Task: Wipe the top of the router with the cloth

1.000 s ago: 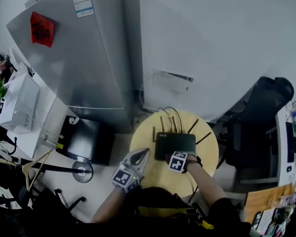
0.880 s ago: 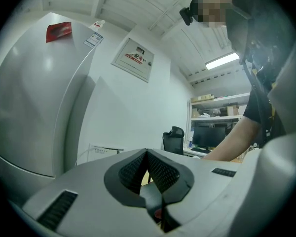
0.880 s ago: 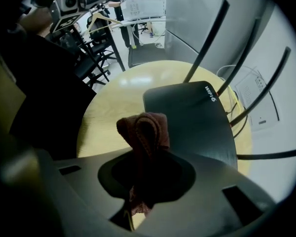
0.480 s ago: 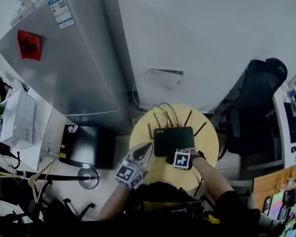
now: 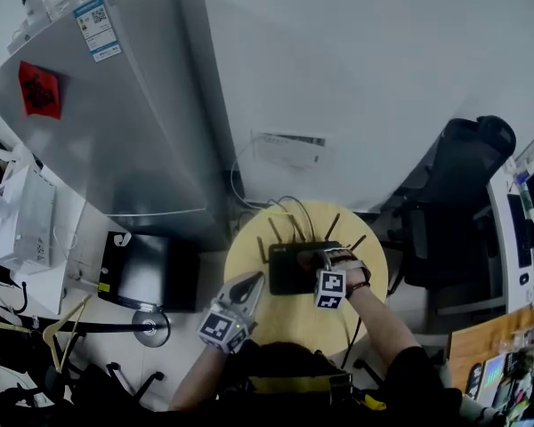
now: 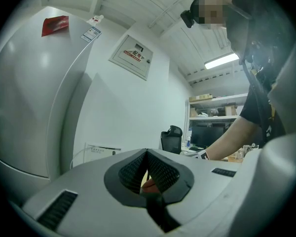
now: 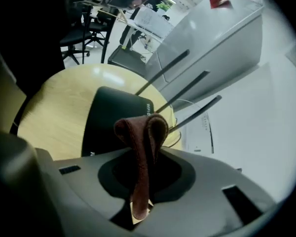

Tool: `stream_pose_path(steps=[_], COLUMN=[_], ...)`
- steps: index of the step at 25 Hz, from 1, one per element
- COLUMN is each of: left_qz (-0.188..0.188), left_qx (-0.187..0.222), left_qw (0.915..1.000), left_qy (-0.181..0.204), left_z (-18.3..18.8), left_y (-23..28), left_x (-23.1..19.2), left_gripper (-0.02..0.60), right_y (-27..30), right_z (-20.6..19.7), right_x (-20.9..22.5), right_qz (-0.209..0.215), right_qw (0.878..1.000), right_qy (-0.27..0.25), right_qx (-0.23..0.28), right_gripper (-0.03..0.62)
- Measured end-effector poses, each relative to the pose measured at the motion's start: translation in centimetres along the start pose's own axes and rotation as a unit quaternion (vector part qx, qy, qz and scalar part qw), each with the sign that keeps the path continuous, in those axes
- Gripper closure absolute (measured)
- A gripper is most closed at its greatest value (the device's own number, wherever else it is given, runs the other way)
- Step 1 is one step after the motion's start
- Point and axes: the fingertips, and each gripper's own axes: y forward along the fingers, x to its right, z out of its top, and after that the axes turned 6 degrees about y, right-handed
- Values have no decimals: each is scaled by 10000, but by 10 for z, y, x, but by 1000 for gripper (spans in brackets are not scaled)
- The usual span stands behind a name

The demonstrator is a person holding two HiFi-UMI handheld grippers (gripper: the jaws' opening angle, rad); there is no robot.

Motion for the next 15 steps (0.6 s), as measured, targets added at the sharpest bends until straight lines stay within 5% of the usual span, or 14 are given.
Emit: stream_pose_path(steps=[9, 15], left_qz=[500, 623], left_qx=[-158, -287], left_qw=[9986, 9975], left_qy=[-113, -177], left_z=[-14, -22], left_y=[-13, -19], left_x=[-24, -28], left_gripper=[584, 584], right_y=[54, 72], right_z=[-22, -43], right_x=[33, 9], right_qz=[-442, 167], right_qw=[9970, 9944], right_qy=[143, 419], right_qx=[-615, -957], right_gripper=[534, 534])
